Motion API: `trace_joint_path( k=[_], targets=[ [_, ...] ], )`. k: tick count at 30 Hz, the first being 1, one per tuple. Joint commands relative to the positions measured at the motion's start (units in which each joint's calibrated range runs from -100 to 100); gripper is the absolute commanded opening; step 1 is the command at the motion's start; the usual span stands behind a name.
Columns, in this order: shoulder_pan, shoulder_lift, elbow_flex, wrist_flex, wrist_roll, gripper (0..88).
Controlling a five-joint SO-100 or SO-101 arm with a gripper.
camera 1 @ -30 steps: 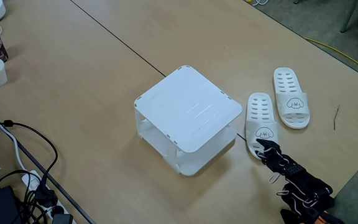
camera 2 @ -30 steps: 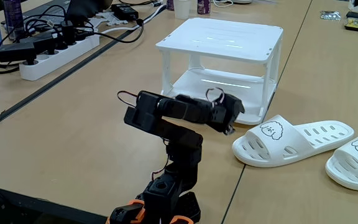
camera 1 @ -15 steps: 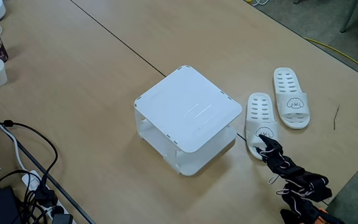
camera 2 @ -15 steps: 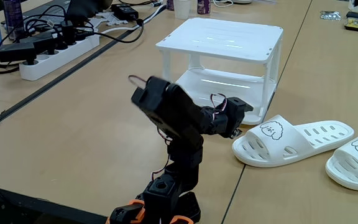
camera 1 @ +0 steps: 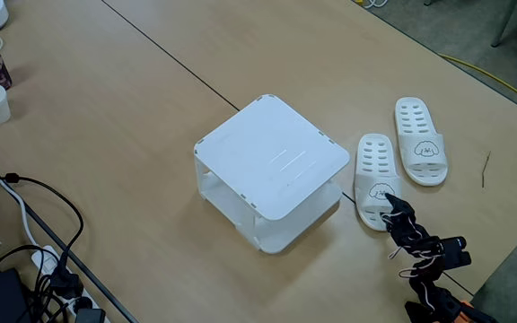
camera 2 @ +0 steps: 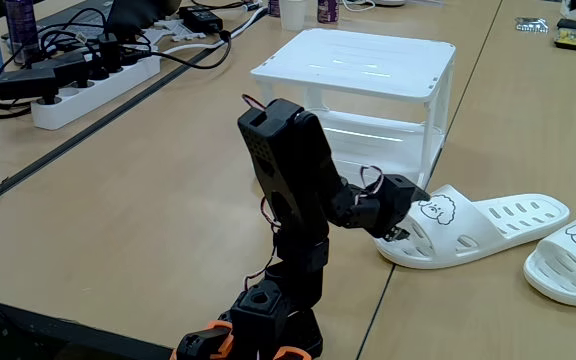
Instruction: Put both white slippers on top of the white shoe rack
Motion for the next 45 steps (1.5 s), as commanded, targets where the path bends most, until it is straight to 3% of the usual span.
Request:
trace_joint_path(
  k=[1, 14, 21, 26, 30, 45],
  targets=[
    [0.5, 2.7, -6.8, -1.3, 0.4, 26.3],
    [0.4, 9.6, -13.9, -1.3, 0.4, 24.5],
    [0.4, 9.6, -13.4, -1.0, 0.4, 0.2],
    [0.5, 8.7, -15.3, -1.3, 0.4, 0.8],
    [0.5, 5.9, -26.4, -0.4, 0.4, 0.8],
    [-1.2, 5.4, -82.1, 39.8, 0.4, 0.8]
  ],
)
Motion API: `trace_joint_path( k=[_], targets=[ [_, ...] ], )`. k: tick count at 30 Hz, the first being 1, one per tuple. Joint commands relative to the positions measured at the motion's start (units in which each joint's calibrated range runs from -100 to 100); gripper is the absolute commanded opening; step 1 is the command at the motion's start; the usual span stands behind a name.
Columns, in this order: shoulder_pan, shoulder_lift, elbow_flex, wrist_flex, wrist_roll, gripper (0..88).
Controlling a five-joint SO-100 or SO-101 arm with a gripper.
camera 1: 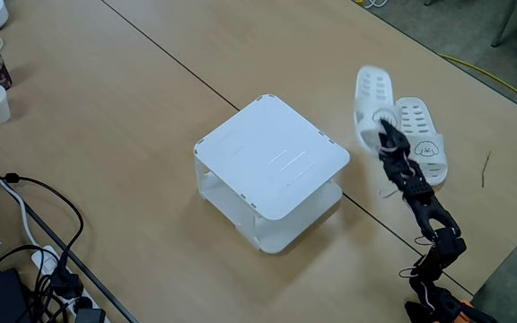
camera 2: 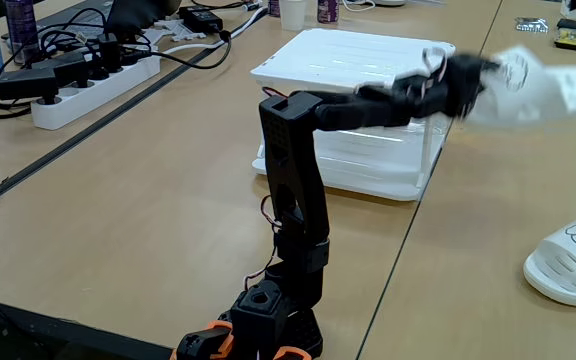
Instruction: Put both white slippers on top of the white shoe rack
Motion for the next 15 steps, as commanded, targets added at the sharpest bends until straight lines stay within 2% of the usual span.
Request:
trace_joint_path(
  k=[1, 15],
  targets=[
    [-2.0, -4.3, -17.3, 6.9, 0.4, 0.8],
    [-26.3, -4.2, -28.8, 15.3, 0.4, 0.8]
  ],
)
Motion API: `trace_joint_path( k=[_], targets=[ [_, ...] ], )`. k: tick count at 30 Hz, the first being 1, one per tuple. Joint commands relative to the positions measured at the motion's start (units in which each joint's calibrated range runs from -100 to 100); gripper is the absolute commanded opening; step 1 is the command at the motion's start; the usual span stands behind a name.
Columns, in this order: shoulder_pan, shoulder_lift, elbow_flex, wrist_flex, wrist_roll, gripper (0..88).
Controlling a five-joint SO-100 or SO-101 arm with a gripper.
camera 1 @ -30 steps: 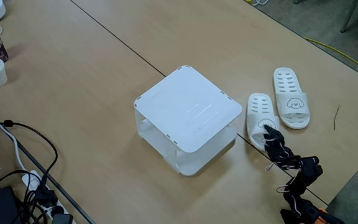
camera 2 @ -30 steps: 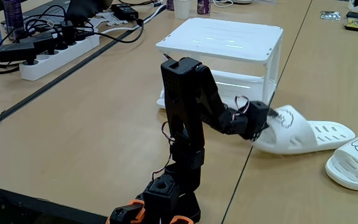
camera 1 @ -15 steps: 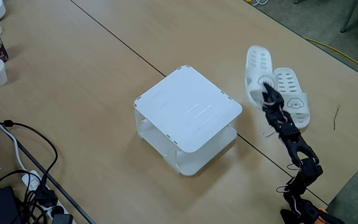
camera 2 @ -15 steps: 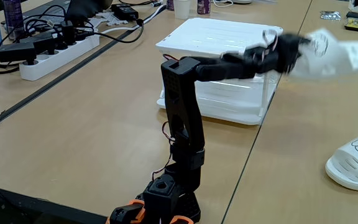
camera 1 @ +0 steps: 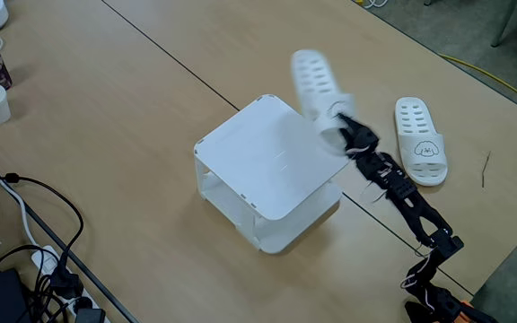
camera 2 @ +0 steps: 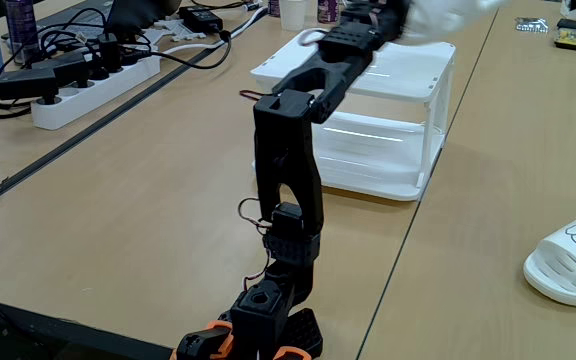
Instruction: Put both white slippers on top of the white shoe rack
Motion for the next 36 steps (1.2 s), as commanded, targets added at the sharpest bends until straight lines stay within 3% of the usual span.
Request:
trace_joint_path(
  k=[1, 12, 23, 36],
  targets=[
    [-7.7, -4.2, -6.1, 0.2, 0.4, 0.8],
    [-17.9, 4.2, -10.4, 0.2, 0.4, 0.8],
    [-18.7, 15.5, -19.4, 0.0, 0.4, 0.8],
    [-19.7, 16.9, -19.8, 0.0, 0.4, 0.8]
  ],
)
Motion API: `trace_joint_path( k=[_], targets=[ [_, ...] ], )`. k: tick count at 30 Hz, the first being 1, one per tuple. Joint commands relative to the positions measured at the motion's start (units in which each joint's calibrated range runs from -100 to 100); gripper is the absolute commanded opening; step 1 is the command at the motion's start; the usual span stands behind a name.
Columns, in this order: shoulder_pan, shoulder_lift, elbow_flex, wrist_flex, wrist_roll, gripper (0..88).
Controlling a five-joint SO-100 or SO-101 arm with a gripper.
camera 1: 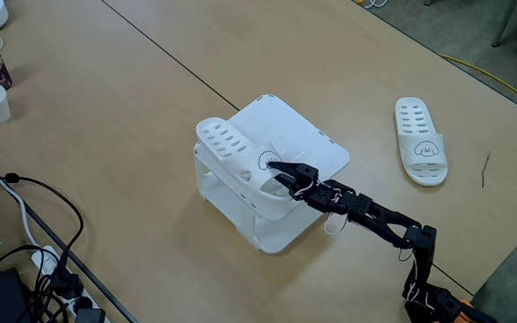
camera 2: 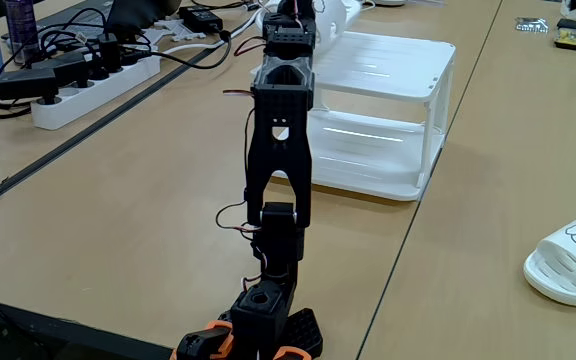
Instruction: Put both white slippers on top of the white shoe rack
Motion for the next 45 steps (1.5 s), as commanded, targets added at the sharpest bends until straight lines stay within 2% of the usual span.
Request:
trace_joint_path(
  k=[1, 8, 10, 13, 16, 28, 45],
  targets=[
    [0.0, -1.5, -6.2, -0.1, 0.4, 0.8],
    [0.0, -1.5, -3.5, -0.2, 0.4, 2.3],
    [0.1, -1.5, -3.1, -0.2, 0.4, 7.9],
    [0.2, -1.5, -3.0, -0.2, 0.4, 20.9],
    [0.4, -1.5, -2.9, -0.2, 0.4, 25.8],
    [4.2, -5.2, 7.4, -0.1, 0.4, 25.7],
    [5.5, -24.0, 22.7, -0.1, 0.4, 25.7]
  ],
)
